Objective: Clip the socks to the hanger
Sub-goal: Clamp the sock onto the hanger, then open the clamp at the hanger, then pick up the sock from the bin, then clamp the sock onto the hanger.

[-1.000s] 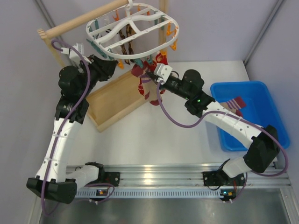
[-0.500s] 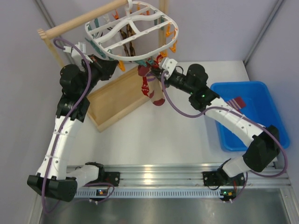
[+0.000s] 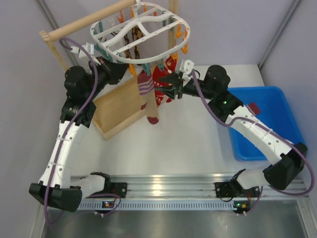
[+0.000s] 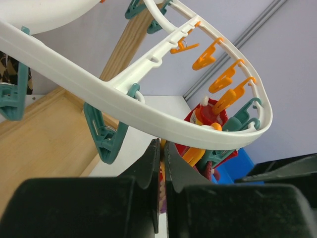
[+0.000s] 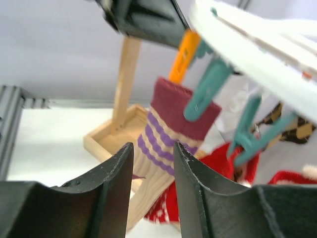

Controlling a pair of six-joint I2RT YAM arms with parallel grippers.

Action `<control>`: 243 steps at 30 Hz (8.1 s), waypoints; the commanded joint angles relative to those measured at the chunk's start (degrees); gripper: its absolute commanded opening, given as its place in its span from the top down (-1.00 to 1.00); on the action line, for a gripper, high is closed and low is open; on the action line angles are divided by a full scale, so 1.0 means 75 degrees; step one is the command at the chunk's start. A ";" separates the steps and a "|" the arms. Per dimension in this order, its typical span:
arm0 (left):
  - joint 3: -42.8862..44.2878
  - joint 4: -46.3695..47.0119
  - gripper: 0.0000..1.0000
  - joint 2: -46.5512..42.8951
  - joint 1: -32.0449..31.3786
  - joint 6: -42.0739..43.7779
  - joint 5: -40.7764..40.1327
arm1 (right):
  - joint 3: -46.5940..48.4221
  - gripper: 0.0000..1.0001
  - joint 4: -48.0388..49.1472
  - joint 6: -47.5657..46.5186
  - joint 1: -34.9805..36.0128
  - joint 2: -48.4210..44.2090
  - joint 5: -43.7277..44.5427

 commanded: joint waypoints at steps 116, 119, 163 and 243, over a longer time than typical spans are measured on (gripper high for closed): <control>0.0159 0.0094 1.00 0.0176 -0.0121 -0.0862 -0.0301 | 0.2058 -0.26 -0.0565 0.0176 0.1502 0.1154 0.2184; 0.0277 -0.0176 1.00 0.0270 -0.0121 -0.1179 -0.0536 | 0.1859 -0.34 -0.0635 0.0176 0.1385 0.0978 0.2173; 0.0124 0.0081 1.00 0.0153 -0.0121 -0.1075 -0.0114 | -0.1268 -0.18 -0.4998 0.1493 -1.0287 0.0708 0.1703; -0.0122 -0.0048 1.00 0.0083 -0.0097 -0.0454 0.0120 | 0.2609 1.00 -0.5007 -0.1618 -0.6157 -0.0791 -0.4332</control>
